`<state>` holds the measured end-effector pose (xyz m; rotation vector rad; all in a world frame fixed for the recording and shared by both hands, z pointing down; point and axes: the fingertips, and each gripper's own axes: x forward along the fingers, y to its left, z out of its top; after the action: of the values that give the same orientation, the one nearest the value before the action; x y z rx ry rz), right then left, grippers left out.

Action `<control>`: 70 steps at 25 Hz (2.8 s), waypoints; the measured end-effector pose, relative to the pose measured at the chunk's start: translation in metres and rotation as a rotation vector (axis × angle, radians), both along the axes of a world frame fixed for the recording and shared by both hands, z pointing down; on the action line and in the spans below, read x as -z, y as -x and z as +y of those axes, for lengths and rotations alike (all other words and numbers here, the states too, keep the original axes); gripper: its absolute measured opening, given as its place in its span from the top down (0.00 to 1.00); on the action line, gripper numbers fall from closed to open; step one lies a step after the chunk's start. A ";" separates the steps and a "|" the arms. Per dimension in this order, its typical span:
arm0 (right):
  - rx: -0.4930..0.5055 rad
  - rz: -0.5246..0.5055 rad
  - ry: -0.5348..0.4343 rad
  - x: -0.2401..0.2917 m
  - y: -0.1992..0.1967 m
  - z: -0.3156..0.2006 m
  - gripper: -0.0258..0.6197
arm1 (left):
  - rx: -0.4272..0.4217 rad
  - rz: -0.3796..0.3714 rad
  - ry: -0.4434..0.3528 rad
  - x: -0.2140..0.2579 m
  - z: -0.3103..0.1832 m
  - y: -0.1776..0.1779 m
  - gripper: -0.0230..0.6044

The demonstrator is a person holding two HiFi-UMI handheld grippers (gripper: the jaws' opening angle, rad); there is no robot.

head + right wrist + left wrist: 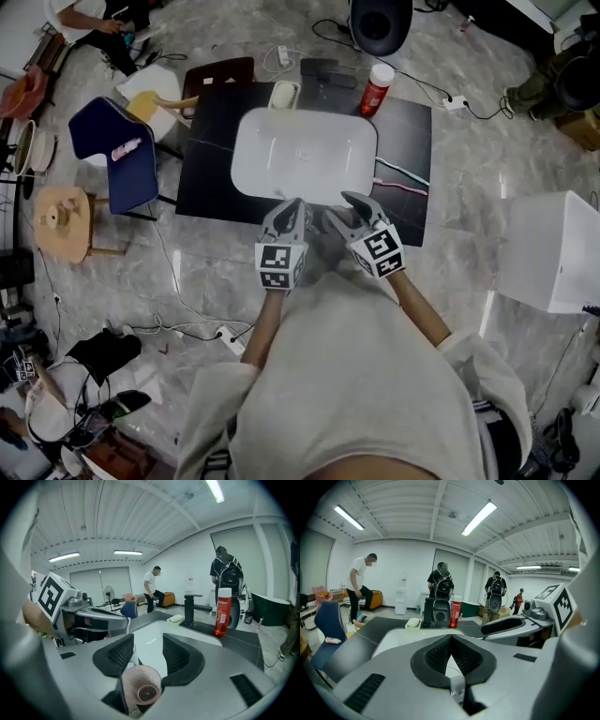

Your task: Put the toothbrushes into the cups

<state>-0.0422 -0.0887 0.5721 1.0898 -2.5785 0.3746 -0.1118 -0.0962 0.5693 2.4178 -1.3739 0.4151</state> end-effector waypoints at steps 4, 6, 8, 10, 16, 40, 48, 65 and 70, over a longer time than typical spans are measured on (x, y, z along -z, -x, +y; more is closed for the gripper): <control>-0.090 0.006 -0.009 0.003 -0.033 0.002 0.64 | -0.077 0.002 0.001 -0.001 -0.003 -0.028 0.92; -0.131 0.008 -0.015 0.006 -0.050 0.003 0.64 | -0.108 0.004 0.001 -0.001 -0.003 -0.041 0.92; -0.175 0.012 -0.020 0.009 -0.068 0.005 0.64 | -0.139 0.004 0.002 0.000 -0.002 -0.053 0.92; -0.227 0.017 -0.020 0.011 -0.089 0.006 0.64 | -0.169 0.005 0.005 0.000 -0.002 -0.065 0.92; -0.329 0.065 -0.019 0.007 -0.143 0.004 0.64 | -0.220 0.010 0.017 -0.004 -0.003 -0.088 0.92; 0.283 0.973 -0.048 -0.111 -0.179 -0.060 0.69 | -0.155 0.003 0.053 -0.012 -0.018 -0.082 0.92; 0.327 0.994 0.001 -0.135 -0.173 -0.089 0.73 | -0.129 -0.004 0.053 -0.011 -0.022 -0.078 0.92; 0.338 0.968 0.171 -0.163 -0.173 -0.117 0.79 | -0.084 -0.004 0.059 -0.012 -0.028 -0.066 0.92; 0.334 0.960 0.219 -0.171 -0.177 -0.112 0.83 | -0.081 -0.006 0.054 -0.012 -0.030 -0.064 0.92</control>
<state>0.1348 -0.2008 0.7435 0.5313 -1.7467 0.0188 -0.0480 -0.1258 0.5818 2.4364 -1.2536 0.4743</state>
